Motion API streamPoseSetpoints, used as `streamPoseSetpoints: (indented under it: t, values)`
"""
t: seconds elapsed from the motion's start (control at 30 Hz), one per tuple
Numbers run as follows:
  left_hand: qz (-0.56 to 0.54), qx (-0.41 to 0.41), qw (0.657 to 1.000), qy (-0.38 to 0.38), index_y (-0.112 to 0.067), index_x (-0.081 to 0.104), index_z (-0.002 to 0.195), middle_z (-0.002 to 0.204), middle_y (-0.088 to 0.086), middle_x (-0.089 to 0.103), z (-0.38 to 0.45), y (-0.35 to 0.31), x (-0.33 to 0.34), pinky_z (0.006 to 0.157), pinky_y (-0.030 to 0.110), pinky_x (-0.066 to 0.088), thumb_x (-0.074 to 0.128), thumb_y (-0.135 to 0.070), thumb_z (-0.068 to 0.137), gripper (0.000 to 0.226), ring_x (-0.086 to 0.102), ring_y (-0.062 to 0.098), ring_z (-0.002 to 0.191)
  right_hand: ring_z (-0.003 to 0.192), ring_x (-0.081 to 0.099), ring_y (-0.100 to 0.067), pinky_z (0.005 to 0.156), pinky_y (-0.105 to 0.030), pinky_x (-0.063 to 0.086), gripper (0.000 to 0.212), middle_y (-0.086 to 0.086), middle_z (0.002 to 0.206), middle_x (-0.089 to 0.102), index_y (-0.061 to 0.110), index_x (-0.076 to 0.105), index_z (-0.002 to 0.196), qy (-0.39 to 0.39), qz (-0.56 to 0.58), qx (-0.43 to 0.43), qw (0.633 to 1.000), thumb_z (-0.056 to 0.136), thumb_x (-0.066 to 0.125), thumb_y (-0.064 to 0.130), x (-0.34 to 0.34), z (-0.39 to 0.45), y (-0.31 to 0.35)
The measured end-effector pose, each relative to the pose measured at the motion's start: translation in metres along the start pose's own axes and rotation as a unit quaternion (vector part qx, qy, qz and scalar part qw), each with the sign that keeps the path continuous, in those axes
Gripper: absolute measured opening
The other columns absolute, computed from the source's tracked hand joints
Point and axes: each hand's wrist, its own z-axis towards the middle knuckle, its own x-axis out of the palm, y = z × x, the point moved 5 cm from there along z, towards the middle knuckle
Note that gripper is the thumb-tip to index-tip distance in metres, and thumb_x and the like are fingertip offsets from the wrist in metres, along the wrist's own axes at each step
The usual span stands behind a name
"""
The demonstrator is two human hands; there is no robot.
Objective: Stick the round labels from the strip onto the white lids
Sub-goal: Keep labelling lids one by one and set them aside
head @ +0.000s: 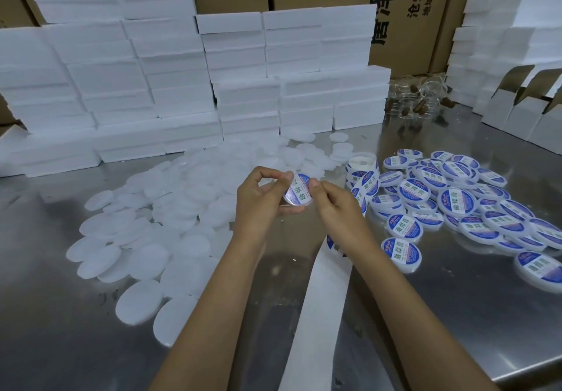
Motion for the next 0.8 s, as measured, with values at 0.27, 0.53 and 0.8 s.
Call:
streamPoseSetpoints:
  t: [0.27, 0.53, 0.8]
  values:
    - [0.032, -0.025, 0.999, 0.016, -0.009, 0.074, 0.095, 0.088, 0.010, 0.077, 0.003, 0.005, 0.003, 0.053, 0.028, 0.058, 0.070, -0.024, 0.096, 0.017, 0.074, 0.020, 0.066, 0.041, 0.034, -0.001, 0.042, -0.011, 0.028, 0.044, 0.014, 0.050, 0.040, 0.029, 0.062, 0.060, 0.118, 0.134, 0.073, 0.981, 0.101, 0.053, 0.042, -0.006, 0.003, -0.006]
    - [0.024, -0.119, 0.990, 0.067, -0.015, 0.068, 0.116, 0.095, 0.011, 0.079, 0.005, 0.024, 0.004, 0.052, 0.031, 0.059, 0.037, -0.042, 0.108, 0.042, 0.068, 0.022, 0.055, 0.041, 0.022, -0.008, 0.037, -0.021, 0.018, 0.041, 0.005, 0.052, 0.033, 0.019, 0.045, 0.070, -0.115, 0.376, 0.215, 0.894, 0.099, 0.054, 0.047, -0.060, 0.011, -0.032]
    - [0.060, -0.144, 0.987, 0.046, -0.012, 0.070, 0.110, 0.091, 0.011, 0.079, 0.005, 0.030, 0.003, 0.052, 0.030, 0.059, 0.035, -0.038, 0.109, 0.044, 0.069, 0.021, 0.057, 0.039, 0.021, -0.006, 0.036, -0.019, 0.019, 0.037, 0.006, 0.054, 0.031, 0.015, 0.053, 0.081, -0.264, 0.450, 0.246, 0.817, 0.106, 0.042, 0.039, -0.105, 0.013, -0.070]
